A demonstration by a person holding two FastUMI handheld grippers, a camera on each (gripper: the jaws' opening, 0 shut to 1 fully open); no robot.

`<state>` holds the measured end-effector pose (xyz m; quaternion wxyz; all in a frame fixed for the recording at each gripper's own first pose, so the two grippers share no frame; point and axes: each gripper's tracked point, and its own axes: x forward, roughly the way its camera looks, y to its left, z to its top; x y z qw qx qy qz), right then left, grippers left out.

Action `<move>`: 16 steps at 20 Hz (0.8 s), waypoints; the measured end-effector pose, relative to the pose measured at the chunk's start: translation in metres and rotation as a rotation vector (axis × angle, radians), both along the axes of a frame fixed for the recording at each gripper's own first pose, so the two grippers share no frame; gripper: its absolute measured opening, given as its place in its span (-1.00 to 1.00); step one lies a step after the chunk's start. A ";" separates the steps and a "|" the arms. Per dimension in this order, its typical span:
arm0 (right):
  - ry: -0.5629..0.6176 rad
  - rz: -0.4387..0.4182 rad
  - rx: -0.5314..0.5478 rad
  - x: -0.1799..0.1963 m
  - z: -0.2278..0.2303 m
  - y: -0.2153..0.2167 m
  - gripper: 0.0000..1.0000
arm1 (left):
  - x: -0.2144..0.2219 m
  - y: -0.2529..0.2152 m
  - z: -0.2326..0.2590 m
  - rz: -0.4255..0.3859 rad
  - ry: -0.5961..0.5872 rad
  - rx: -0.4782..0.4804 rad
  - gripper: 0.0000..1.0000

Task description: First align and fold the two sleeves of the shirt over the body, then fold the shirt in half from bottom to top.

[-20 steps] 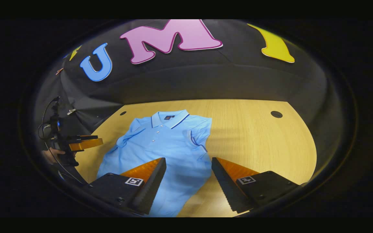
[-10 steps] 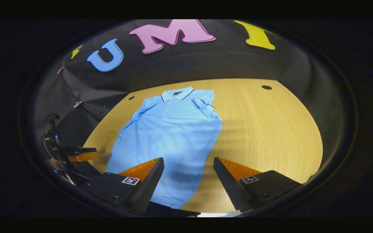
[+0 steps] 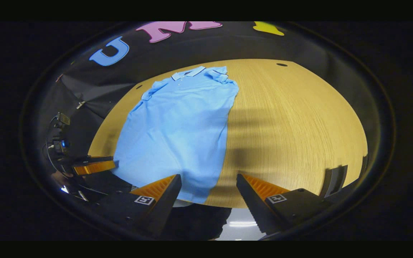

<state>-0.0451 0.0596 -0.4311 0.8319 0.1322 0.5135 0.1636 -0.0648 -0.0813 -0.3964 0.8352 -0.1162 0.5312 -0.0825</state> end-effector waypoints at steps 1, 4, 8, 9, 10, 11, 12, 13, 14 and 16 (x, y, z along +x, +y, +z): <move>0.010 0.004 0.002 -0.001 -0.004 0.003 0.94 | 0.001 -0.002 -0.001 -0.006 0.013 0.000 0.88; 0.029 0.021 -0.007 0.005 -0.007 0.013 0.93 | 0.003 -0.003 -0.005 -0.020 0.043 0.022 0.87; 0.096 0.066 -0.065 0.005 -0.011 0.023 0.80 | 0.008 -0.024 -0.004 -0.034 0.087 -0.030 0.87; 0.107 0.091 -0.096 0.004 -0.014 0.026 0.71 | 0.008 -0.029 -0.005 -0.045 0.095 -0.029 0.85; 0.119 0.117 -0.151 0.005 -0.017 0.024 0.62 | 0.007 -0.029 -0.007 -0.059 0.101 -0.011 0.80; 0.125 0.139 -0.213 0.006 -0.019 0.020 0.55 | 0.006 -0.034 -0.009 -0.076 0.095 -0.004 0.55; 0.130 0.162 -0.267 0.007 -0.023 0.017 0.17 | 0.008 -0.038 -0.010 -0.085 0.081 -0.010 0.28; 0.126 0.182 -0.279 0.009 -0.021 0.019 0.05 | 0.011 -0.044 -0.012 -0.082 0.075 -0.030 0.09; 0.130 0.185 -0.256 0.010 -0.020 0.026 -0.27 | 0.011 -0.049 -0.016 -0.076 0.085 -0.061 -0.10; 0.151 0.114 -0.166 0.013 -0.018 0.036 -0.96 | 0.016 -0.056 -0.014 -0.031 0.093 -0.158 -0.72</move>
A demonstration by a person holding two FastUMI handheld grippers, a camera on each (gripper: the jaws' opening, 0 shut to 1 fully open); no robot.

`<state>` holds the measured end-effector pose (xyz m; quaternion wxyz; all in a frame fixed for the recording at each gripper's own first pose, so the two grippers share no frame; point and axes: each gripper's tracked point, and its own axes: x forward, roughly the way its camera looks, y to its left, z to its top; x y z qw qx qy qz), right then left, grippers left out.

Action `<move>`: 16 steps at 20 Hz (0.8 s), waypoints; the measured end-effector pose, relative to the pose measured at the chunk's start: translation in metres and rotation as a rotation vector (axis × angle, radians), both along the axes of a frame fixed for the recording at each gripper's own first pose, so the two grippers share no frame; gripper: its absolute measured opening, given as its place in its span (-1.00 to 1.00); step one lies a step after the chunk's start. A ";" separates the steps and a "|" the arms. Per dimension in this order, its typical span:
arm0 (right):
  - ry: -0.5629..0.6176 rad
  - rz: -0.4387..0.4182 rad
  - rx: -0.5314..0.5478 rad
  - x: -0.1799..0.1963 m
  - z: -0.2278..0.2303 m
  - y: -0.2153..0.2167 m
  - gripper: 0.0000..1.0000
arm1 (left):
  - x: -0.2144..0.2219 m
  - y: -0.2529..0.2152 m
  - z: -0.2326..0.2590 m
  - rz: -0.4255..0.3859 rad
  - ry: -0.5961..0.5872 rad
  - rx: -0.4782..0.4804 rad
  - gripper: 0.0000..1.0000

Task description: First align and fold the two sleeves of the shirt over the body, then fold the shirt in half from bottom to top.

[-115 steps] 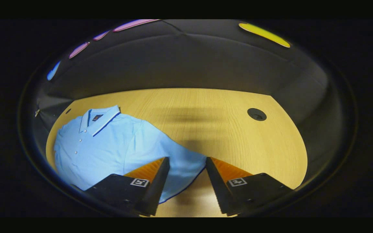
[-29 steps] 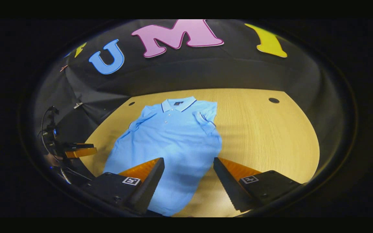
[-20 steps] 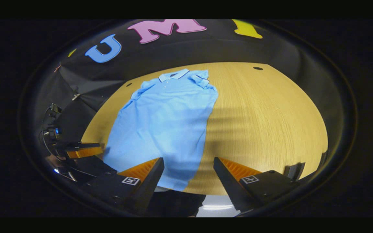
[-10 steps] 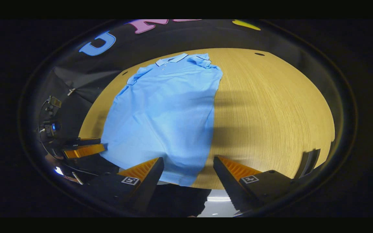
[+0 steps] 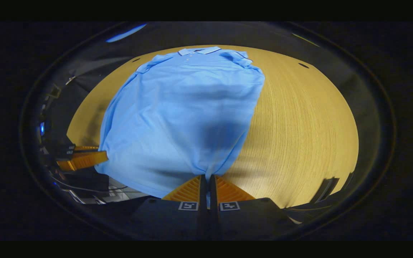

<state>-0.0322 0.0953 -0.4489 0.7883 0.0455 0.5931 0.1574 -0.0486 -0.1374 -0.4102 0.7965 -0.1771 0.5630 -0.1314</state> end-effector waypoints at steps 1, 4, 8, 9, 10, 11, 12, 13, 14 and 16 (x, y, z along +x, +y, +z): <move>0.017 -0.023 0.093 0.000 0.003 0.013 -0.96 | 0.006 0.002 0.000 0.030 -0.004 -0.022 -0.81; 0.071 -0.159 0.346 0.007 0.004 0.033 -0.95 | 0.010 0.019 0.002 0.070 -0.031 -0.015 -0.87; 0.014 -0.156 0.415 0.014 0.007 0.038 -0.87 | 0.010 0.030 0.005 0.016 -0.066 0.023 -0.87; 0.012 -0.143 0.439 0.014 0.009 0.043 -0.87 | 0.012 0.029 0.009 0.006 -0.074 0.013 -0.87; 0.012 -0.134 0.470 0.014 0.012 0.049 -0.87 | 0.015 0.028 0.011 -0.005 -0.080 0.002 -0.87; 0.008 -0.128 0.505 0.017 0.017 0.055 -0.87 | 0.018 0.027 0.014 -0.013 -0.084 -0.003 -0.87; 0.001 -0.120 0.541 0.021 0.024 0.062 -0.87 | 0.024 0.027 0.017 -0.016 -0.093 -0.007 -0.87; -0.009 -0.112 0.573 0.027 0.030 0.067 -0.87 | 0.031 0.026 0.023 -0.020 -0.108 -0.015 -0.87; -0.022 -0.102 0.601 0.033 0.037 0.073 -0.87 | 0.039 0.026 0.027 -0.021 -0.122 -0.018 -0.87; -0.059 -0.087 0.648 0.049 0.051 0.080 -0.87 | 0.058 0.026 0.040 -0.025 -0.165 -0.022 -0.87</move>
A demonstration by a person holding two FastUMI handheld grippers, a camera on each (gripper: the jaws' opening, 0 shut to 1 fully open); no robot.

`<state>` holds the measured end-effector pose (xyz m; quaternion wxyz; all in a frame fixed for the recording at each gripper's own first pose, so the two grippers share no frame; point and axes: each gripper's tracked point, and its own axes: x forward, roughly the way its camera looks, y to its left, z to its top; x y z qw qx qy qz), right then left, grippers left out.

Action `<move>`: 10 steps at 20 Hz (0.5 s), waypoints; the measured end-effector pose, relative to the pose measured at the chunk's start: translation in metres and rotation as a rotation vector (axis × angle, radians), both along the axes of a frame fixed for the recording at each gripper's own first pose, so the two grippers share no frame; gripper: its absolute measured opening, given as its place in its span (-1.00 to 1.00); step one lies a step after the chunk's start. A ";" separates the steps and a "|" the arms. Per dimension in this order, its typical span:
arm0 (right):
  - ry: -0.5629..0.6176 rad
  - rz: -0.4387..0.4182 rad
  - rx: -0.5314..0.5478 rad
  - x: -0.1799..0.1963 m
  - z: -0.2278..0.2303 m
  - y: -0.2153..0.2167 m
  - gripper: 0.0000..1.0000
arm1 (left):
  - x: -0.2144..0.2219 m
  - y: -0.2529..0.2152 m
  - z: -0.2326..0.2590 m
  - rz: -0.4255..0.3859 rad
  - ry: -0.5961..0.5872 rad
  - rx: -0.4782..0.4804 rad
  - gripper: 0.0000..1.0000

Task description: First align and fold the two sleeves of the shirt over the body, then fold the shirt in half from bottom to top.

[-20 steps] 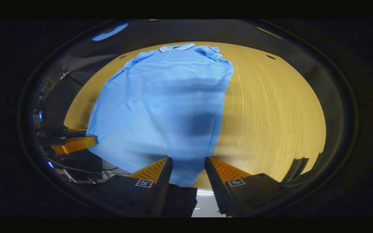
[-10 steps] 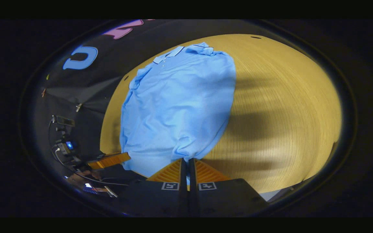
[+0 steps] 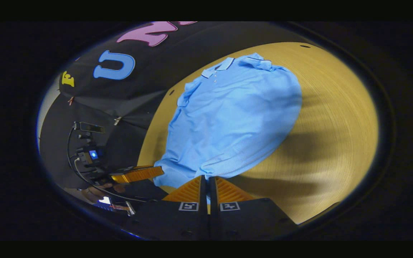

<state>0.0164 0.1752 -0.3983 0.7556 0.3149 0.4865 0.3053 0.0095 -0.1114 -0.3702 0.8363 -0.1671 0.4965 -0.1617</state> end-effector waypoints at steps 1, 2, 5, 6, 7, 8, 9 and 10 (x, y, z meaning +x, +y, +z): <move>-0.030 0.005 0.020 0.010 0.008 0.002 -0.87 | 0.011 0.001 0.008 -0.003 -0.027 0.003 -0.87; -0.061 0.003 0.033 0.022 0.016 0.004 -0.87 | 0.022 0.003 0.016 -0.004 -0.055 0.004 -0.87; -0.174 -0.021 0.048 0.066 0.045 0.001 -0.75 | 0.060 0.008 0.043 0.000 -0.138 0.002 -0.87; -0.221 -0.030 0.043 0.083 0.056 -0.002 -0.75 | 0.070 0.013 0.050 0.007 -0.160 0.008 -0.87; -0.266 -0.031 0.034 0.099 0.067 -0.005 -1.00 | 0.087 0.015 0.055 0.011 -0.175 0.008 -0.87; -0.310 -0.029 0.030 0.115 0.077 -0.005 -1.00 | 0.101 0.016 0.058 0.018 -0.191 0.009 -0.87; -0.342 -0.026 0.031 0.129 0.087 -0.006 -0.87 | 0.116 0.019 0.061 0.021 -0.198 0.008 -0.87; -0.362 -0.021 0.036 0.142 0.094 -0.005 -0.83 | 0.130 0.024 0.061 0.030 -0.205 0.020 -0.87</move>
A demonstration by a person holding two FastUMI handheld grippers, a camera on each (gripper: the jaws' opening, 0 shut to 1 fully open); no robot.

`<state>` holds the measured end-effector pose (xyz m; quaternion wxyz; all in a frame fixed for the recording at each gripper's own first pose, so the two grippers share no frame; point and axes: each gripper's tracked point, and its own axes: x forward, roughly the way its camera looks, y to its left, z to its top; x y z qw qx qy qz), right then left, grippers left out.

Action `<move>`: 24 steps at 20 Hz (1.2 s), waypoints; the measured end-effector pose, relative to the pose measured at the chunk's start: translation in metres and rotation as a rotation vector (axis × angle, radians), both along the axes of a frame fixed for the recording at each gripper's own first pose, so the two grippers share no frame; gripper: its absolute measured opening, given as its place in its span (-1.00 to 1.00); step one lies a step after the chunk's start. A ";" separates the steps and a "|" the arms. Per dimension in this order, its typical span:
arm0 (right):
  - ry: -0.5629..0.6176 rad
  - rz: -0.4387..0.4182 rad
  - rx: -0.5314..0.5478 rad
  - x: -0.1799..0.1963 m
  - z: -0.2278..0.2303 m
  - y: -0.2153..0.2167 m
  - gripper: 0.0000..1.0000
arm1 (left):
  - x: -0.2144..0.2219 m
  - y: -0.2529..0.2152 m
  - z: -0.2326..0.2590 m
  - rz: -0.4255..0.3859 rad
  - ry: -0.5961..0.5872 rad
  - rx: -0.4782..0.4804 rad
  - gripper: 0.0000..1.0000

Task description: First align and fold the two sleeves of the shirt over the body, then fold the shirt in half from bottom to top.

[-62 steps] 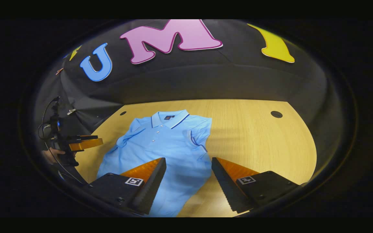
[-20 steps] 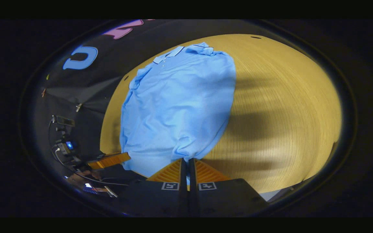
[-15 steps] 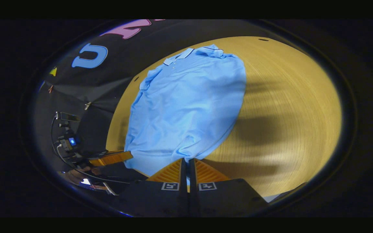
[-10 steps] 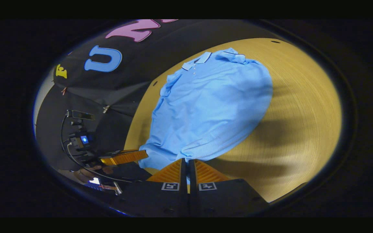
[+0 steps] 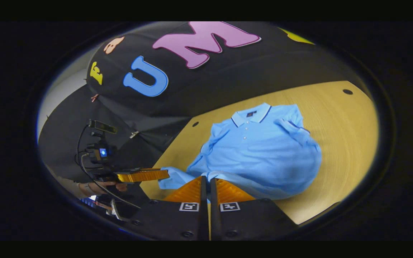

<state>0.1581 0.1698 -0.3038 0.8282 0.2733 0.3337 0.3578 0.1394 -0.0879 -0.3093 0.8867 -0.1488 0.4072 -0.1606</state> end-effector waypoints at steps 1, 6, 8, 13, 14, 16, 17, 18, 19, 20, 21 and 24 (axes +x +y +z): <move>-0.019 0.002 -0.004 0.014 0.003 0.001 -0.79 | 0.014 0.003 0.001 0.004 -0.008 0.010 -0.88; -0.124 -0.015 -0.015 0.090 0.020 0.005 -0.75 | 0.099 0.007 0.019 0.023 -0.084 0.012 -0.87; -0.152 -0.041 -0.032 0.126 0.018 -0.002 -0.75 | 0.140 0.014 0.023 0.047 -0.115 0.030 -0.87; -0.210 -0.131 -0.108 0.228 0.008 -0.029 -0.87 | 0.235 0.028 0.020 0.102 -0.161 0.091 -0.88; -0.207 -0.149 -0.131 0.247 0.001 -0.032 -0.87 | 0.249 0.029 0.010 0.107 -0.152 0.106 -0.88; -0.198 -0.184 -0.185 0.279 -0.019 -0.037 -0.74 | 0.277 0.038 -0.016 0.137 -0.114 0.158 -0.88; -0.186 -0.193 -0.200 0.291 -0.029 -0.038 -0.75 | 0.287 0.045 -0.031 0.164 -0.090 0.188 -0.88; -0.166 -0.207 -0.242 0.303 -0.043 -0.040 -0.99 | 0.294 0.047 -0.049 0.190 -0.056 0.213 -0.87; -0.142 -0.199 -0.282 0.309 -0.059 -0.039 -0.75 | 0.298 0.048 -0.064 0.205 -0.025 0.227 -0.87; -0.126 -0.200 -0.324 0.311 -0.075 -0.036 -0.99 | 0.301 0.050 -0.073 0.216 -0.004 0.241 -0.86; -0.118 -0.194 -0.361 0.312 -0.087 -0.035 -0.92 | 0.303 0.054 -0.080 0.229 0.007 0.263 -0.75; -0.091 -0.201 -0.438 0.314 -0.111 -0.050 -0.71 | 0.298 0.058 -0.091 0.226 0.043 0.282 -0.01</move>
